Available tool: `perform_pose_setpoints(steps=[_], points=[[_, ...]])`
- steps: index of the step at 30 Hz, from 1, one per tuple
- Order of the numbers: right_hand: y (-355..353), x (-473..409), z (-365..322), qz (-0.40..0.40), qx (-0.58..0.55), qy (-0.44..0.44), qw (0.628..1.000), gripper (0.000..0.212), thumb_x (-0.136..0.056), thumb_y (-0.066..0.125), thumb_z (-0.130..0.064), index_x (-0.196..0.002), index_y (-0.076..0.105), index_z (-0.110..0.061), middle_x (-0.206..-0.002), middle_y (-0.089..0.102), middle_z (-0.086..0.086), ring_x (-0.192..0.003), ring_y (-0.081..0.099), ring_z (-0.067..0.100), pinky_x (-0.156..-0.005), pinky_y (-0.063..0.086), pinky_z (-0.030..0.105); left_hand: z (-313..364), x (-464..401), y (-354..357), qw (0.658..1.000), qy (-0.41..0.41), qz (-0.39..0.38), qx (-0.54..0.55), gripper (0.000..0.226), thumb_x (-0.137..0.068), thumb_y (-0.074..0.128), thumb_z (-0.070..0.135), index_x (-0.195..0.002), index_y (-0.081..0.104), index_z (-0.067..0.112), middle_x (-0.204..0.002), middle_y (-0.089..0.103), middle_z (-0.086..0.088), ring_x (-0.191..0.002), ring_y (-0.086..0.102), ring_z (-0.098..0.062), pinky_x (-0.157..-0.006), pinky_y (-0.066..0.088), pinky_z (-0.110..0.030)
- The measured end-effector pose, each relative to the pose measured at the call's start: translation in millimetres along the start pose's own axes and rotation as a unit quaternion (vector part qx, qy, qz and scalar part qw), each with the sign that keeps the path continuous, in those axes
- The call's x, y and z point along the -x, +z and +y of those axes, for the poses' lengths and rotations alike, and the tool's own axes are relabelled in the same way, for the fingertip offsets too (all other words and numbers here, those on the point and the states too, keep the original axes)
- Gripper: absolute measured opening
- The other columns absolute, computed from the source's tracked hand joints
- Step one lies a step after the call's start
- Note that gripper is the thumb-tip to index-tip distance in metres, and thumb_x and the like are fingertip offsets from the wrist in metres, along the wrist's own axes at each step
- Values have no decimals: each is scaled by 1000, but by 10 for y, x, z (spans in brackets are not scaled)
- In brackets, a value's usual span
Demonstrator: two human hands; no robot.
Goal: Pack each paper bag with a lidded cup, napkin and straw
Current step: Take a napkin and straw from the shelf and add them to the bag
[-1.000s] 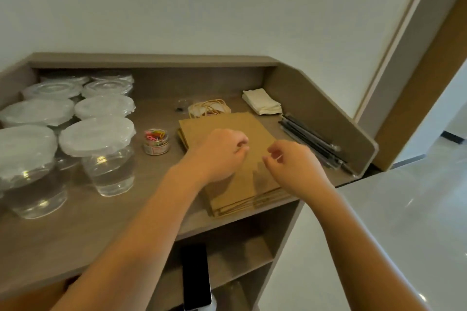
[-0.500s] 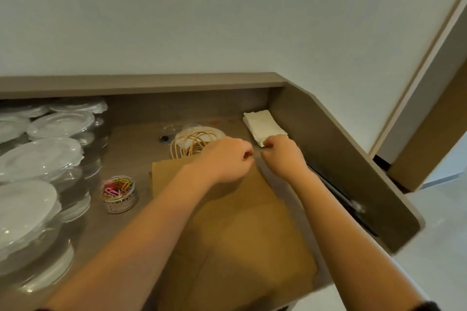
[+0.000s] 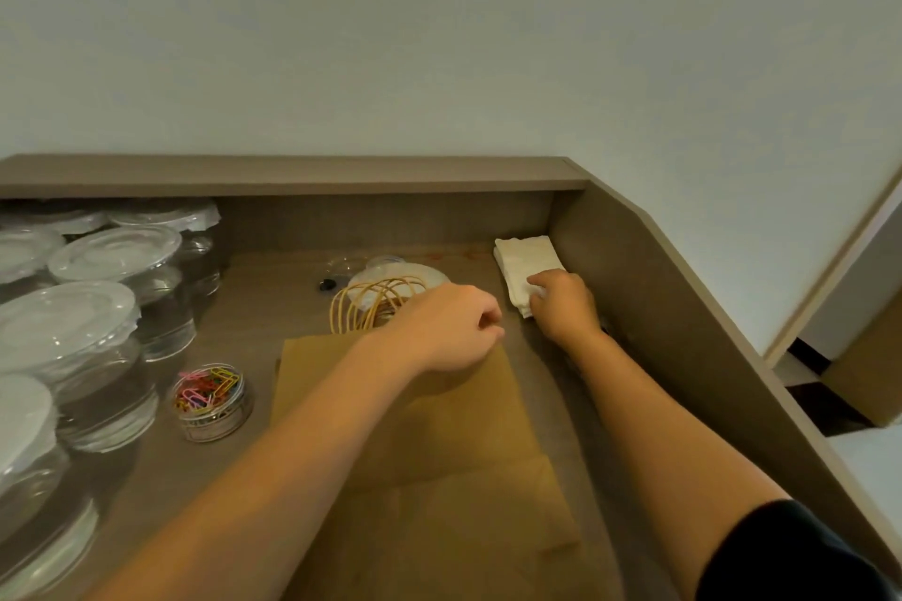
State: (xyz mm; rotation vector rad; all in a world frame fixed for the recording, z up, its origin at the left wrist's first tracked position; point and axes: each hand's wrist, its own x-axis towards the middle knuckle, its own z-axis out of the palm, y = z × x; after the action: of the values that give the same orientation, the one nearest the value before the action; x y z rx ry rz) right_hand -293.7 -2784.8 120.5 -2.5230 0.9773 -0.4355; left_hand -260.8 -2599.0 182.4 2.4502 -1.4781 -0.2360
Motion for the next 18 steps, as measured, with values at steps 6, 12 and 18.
perform_pose_setpoints(steps=[6,12,18], points=[[5,-10,64,-20,28,-40,999,43,-90,50,-13,-132,53,-15,-136,52,9,-124,46,29,-106,37,37,-30,-29,27,1000,-17,2,12,32,-96,47,34,-122,58,18,-117,63,-1,-105,58,-17,-91,50,-37],[20,-28,91,6,28,-52,998,35,-95,44,-13,-126,59,-12,-127,59,12,-116,51,31,-100,40,37,-23,-17,64,1000,-15,4,5,33,-96,47,34,-123,58,19,-118,62,0,-107,58,-17,-92,49,-39],[-102,62,-35,134,16,-83,987,28,-98,41,-12,-106,66,-3,-104,66,15,-98,56,31,-88,45,43,5,-20,93,982,-22,54,179,33,-95,52,32,-124,59,16,-122,62,-1,-110,57,-14,-96,45,-27]])
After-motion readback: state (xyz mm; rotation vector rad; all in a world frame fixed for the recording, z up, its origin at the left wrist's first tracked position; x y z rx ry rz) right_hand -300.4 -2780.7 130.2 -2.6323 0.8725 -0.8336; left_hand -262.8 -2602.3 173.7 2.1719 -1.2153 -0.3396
